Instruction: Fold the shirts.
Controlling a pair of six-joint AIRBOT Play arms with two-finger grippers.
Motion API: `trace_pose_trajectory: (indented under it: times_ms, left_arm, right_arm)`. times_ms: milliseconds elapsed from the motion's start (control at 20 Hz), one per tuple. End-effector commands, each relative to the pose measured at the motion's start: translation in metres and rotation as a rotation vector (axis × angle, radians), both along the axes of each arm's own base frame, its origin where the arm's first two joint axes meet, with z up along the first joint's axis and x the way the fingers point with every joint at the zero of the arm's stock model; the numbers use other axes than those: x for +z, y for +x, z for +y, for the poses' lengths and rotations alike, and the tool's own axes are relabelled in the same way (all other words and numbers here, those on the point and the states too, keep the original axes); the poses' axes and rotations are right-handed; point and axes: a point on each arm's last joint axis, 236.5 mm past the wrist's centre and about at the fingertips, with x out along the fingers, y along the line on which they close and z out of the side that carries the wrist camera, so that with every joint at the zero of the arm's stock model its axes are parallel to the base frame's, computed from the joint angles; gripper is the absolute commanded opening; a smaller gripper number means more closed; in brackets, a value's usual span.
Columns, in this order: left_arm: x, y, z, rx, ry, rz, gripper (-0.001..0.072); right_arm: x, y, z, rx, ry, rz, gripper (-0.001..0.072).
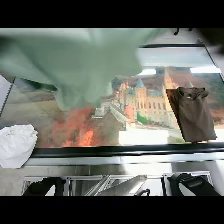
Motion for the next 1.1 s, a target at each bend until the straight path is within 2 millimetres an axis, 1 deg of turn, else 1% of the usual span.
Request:
trace_pose_trajectory:
  times_ms: [0,50,100,150,200,250,300,350,450,500,550,650,700,750,800,850,900,950,1000,1050]
  left_arm:
    - [0.076,-0.086,0.009,-0.016,-0.056,-0.186,0.0012]
    - [0.07,-0.082,0.005,-0.03,-0.046,-0.141,0.0012]
    - [0.057,-0.069,0.001,-0.042,-0.031,-0.068,0.0012]
    - [0.037,-0.049,-0.004,-0.054,-0.008,0.028,0.0012]
    - [0.013,-0.026,-0.009,-0.064,0.019,0.124,0.0012]
    - [-0.013,-0.004,-0.012,-0.069,0.042,0.214,0.0012]
    - [-0.047,0.02,-0.016,-0.077,0.07,0.327,0.0013]
    - [-0.085,0.042,-0.019,-0.086,0.099,0.448,0.0013]
    - [-0.164,0.078,-0.029,-0.123,0.167,0.654,0.0013]
    - [-0.212,0.094,-0.035,-0.148,0.205,0.752,0.0013]
    - [-0.258,0.106,-0.042,-0.169,0.23,0.841,0.0013]
    - [-0.362,0.124,-0.053,-0.185,0.265,1.016,0.0013]
    - [-0.415,0.133,-0.052,-0.166,0.276,1.082,0.0013]
    - [-0.463,0.143,-0.047,-0.13,0.281,1.129,0.0013]
    - [-0.498,0.154,-0.039,-0.082,0.272,1.168,0.0013]
    - [-0.526,0.164,-0.027,-0.038,0.266,1.198,0.0013]
    - [-0.546,0.176,-0.015,-0.006,0.258,1.22,0.0013]
    - [-0.558,0.184,-0.006,0.013,0.25,1.241,0.0014]
    - [-0.563,0.195,0.001,0.024,0.239,1.257,0.0202]
    - [-0.562,0.206,0.008,0.028,0.226,1.263,0.0685]
  right_arm:
    - [0.09,-0.096,-0.051,-0.17,-0.004,-0.358,0.0017]
    - [0.086,-0.096,-0.051,-0.169,-0.018,-0.347,0.0018]
    - [0.074,-0.088,-0.046,-0.155,-0.046,-0.308,0.0018]
    - [0.057,-0.072,-0.036,-0.121,-0.074,-0.237,0.0018]
    - [0.038,-0.052,-0.025,-0.082,-0.101,-0.162,0.0018]
    - [0.013,-0.027,-0.011,-0.031,-0.123,-0.071,0.0018]
    - [-0.014,-0.004,0.005,0.027,-0.138,0.027,0.0018]
    - [-0.049,0.021,0.022,0.094,-0.151,0.148,0.0018]
    - [-0.129,0.069,0.052,0.207,-0.179,0.4,0.0019]
    - [-0.176,0.091,0.066,0.24,-0.204,0.521,0.0019]
    - [-0.229,0.109,0.083,0.274,-0.233,0.646,0.0019]
    - [-0.341,0.133,0.113,0.307,-0.271,0.883,0.0019]
    - [-0.396,0.142,0.125,0.303,-0.283,0.987,0.0019]
    - [-0.441,0.149,0.132,0.294,-0.293,1.066,0.0019]
    - [-0.479,0.155,0.137,0.289,-0.296,1.137,0.0019]
    - [-0.505,0.159,0.141,0.286,-0.276,1.191,0.0019]
    - [-0.524,0.167,0.142,0.266,-0.251,1.223,0.0019]
    - [-0.534,0.176,0.139,0.234,-0.234,1.228,0.0019]
    - [-0.536,0.188,0.135,0.196,-0.21,1.216,0.002]
    - [-0.532,0.198,0.129,0.169,-0.187,1.206,0.0028]
